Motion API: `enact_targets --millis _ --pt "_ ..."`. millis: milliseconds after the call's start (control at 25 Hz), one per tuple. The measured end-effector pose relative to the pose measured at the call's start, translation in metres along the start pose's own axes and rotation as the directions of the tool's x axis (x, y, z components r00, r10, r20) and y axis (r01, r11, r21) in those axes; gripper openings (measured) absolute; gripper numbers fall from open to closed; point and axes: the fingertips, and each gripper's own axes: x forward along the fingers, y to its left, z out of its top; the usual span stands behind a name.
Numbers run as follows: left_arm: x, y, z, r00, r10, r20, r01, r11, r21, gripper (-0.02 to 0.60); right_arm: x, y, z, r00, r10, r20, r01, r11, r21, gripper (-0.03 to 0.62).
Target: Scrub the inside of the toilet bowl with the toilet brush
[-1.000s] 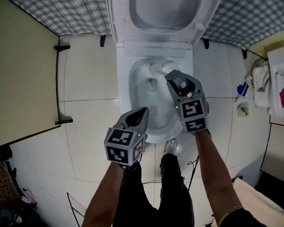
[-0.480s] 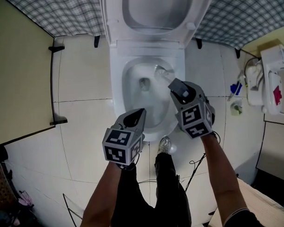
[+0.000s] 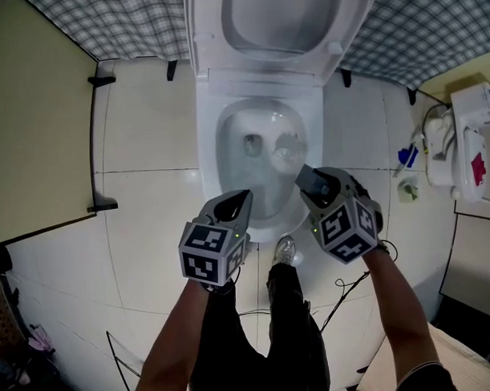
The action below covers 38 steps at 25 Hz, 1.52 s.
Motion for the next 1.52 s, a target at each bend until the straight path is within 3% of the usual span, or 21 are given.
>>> enact_targets --millis 480,760,1080,1520 --pt "-0.009 0.005 -0.016 1.000 0.013 -0.022 -0.013 1.000 -0.010 0.008 -0.024 0.076 -0.009 0.975 0.223 0.004 -0.223 0.975 0.000 0.212" --pt "-0.012 0.007 -0.016 0.999 0.020 -0.025 -0.020 1.000 -0.006 0.008 -0.030 0.098 0.006 0.947 0.298 0.121 -0.316 0.933 0.171 0.212" --pt "-0.014 0.017 -0.023 0.998 0.040 -0.041 -0.040 0.999 -0.007 0.008 0.006 0.094 0.029 0.955 0.156 0.251 -0.239 0.908 0.343 0.212" --pt "-0.007 0.016 -0.020 0.999 0.026 -0.028 -0.026 0.999 -0.018 0.008 0.066 0.024 0.050 0.950 -0.080 0.302 -0.077 0.876 0.477 0.212"
